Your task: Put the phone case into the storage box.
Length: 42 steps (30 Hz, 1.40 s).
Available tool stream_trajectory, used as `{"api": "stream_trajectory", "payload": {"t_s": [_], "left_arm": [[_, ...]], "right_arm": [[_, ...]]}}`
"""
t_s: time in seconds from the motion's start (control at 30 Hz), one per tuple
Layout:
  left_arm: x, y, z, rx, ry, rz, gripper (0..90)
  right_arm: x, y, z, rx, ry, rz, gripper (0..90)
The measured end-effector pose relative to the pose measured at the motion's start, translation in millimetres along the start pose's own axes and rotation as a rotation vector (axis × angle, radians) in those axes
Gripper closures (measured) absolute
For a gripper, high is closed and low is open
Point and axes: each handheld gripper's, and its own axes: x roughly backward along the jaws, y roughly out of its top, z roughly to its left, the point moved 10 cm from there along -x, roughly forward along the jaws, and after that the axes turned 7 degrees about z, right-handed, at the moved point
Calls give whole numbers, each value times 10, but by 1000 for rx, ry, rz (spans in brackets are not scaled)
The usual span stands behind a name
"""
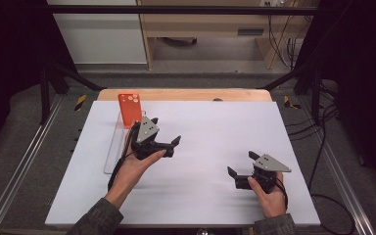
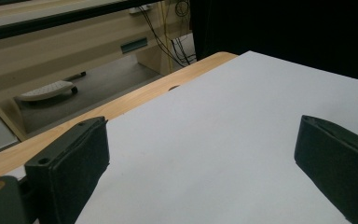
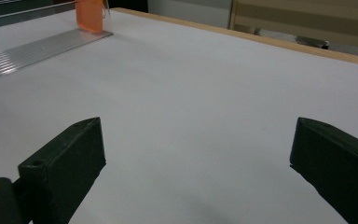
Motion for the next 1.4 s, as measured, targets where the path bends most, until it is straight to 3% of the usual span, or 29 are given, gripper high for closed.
{"api": "stream_trajectory", "payload": {"t_s": [0.6,0.8,1.17,1.4], "left_arm": [[41,-55,-206,22,-49,-27,30],[121,-51,-244,38,-60,-46,29],[379,20,-184,75,-61,-101,28],[565,37,-66,90,-46,-128,28]], "right_arm": [[-6,-4,1,0,-1,2,31],[-6,-6,1,1,-2,3,31],[-8,-13,7,3,-2,8,31],[-12,-17,9,6,-3,10,31]]}}
